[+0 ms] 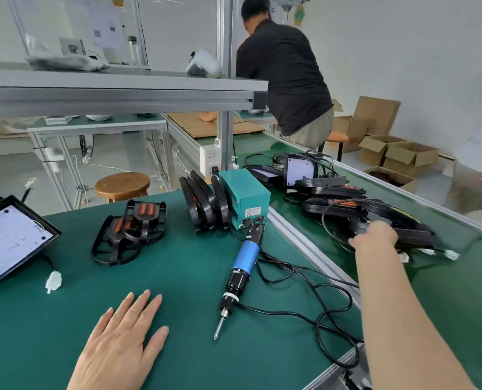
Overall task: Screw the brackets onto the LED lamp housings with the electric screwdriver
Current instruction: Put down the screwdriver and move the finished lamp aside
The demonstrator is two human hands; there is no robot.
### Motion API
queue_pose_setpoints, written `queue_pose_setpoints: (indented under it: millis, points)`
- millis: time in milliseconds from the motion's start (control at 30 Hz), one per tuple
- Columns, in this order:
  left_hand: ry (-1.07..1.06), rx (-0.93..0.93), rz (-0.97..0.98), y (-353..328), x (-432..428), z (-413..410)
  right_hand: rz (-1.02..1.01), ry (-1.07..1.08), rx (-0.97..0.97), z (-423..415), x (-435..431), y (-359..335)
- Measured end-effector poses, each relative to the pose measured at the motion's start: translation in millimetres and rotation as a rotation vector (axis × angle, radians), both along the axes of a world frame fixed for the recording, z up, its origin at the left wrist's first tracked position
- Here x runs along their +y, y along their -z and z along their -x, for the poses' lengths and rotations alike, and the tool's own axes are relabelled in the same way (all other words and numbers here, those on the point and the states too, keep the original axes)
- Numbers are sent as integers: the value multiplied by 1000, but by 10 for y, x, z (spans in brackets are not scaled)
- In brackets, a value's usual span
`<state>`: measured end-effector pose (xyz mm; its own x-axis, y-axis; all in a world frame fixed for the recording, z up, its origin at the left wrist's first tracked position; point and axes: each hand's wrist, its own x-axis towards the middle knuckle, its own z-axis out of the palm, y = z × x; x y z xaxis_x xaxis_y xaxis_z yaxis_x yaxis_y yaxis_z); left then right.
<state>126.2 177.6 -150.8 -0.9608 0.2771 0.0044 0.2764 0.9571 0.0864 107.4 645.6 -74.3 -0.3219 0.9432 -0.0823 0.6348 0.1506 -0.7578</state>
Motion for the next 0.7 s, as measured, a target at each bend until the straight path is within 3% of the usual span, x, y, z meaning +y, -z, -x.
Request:
queue_pose_setpoints:
  millis: [200, 400, 467, 567, 633, 700]
  points:
    - [3, 9, -43, 2, -17, -6, 199, -45, 287, -124, -512, -20]
    - [22, 21, -78, 8, 8, -31, 224, -1, 440, -323, -940, 52]
    - [29, 35, -81, 8, 14, -39, 204, -177, 424, -347, -1155, 52]
    - [36, 36, -78, 13, 0, -45, 74, -259, 483, -211, -1451, 18]
    - [37, 36, -106, 23, -18, -41, 157, -366, 525, -81, -1770, -74]
    - [32, 45, -133, 43, -30, -37, 403, -538, 754, 96, -2105, -101]
